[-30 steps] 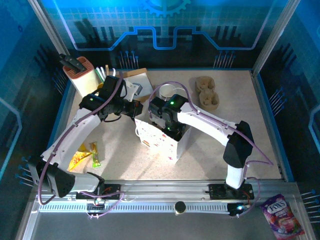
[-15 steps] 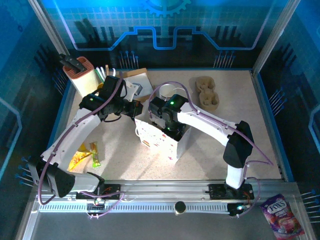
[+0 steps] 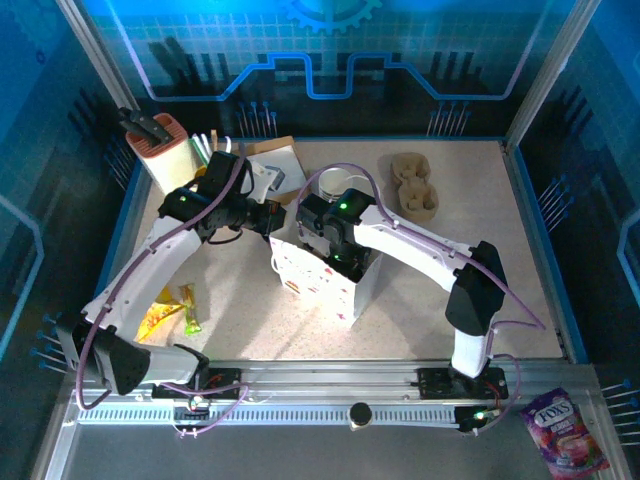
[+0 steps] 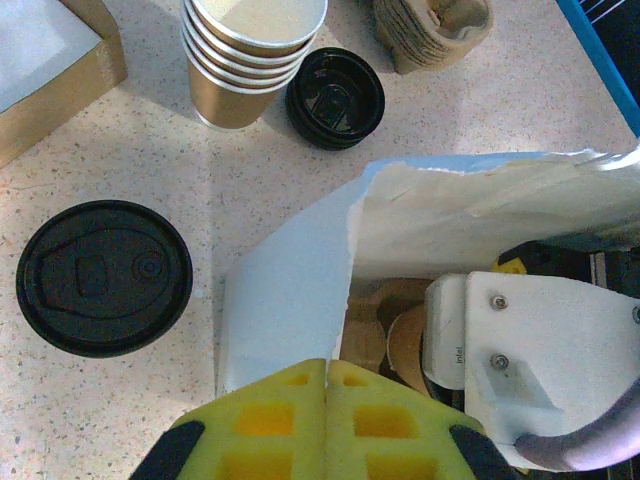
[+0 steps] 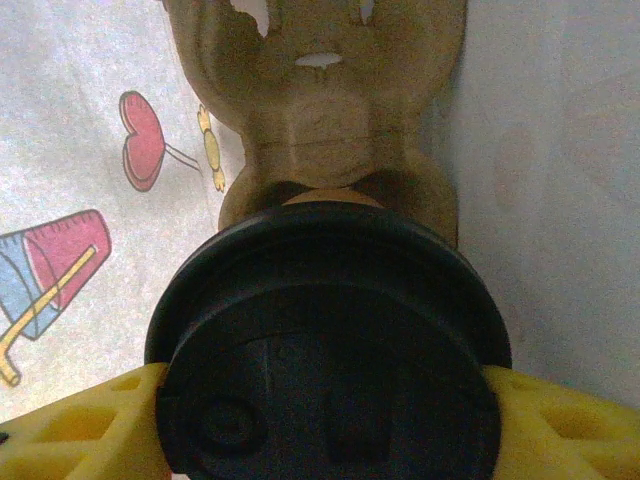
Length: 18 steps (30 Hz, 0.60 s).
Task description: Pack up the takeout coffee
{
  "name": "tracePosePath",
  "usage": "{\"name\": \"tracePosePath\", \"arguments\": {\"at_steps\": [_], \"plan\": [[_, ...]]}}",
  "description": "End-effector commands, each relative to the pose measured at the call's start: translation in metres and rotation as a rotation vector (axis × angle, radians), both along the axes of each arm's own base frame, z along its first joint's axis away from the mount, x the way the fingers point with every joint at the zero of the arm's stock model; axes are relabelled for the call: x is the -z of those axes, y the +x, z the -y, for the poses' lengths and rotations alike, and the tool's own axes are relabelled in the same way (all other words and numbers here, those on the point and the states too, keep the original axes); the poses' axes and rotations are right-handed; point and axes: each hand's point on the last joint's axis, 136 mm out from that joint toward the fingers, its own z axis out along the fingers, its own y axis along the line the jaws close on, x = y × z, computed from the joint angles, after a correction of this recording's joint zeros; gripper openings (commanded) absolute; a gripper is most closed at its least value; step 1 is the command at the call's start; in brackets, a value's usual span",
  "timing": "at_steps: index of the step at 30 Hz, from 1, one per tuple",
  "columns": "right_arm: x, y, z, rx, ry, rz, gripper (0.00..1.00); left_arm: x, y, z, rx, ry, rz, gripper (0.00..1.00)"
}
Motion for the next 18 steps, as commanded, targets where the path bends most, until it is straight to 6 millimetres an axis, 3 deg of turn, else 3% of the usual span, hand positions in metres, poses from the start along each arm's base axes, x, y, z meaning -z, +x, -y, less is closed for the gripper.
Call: {"name": "tracePosePath", "arguments": {"at_steps": [1,18], "plan": [[0.012,0.0,0.002,-0.003,-0.017,-0.034,0.38,0.002,-0.005,0.003,0.031,-0.005,0.002,0.0],[0.025,0.001,0.004,0.007,-0.02,-0.05,0.38,0.003,-0.005,0.004,0.032,-0.006,0.001,0.0]]}}
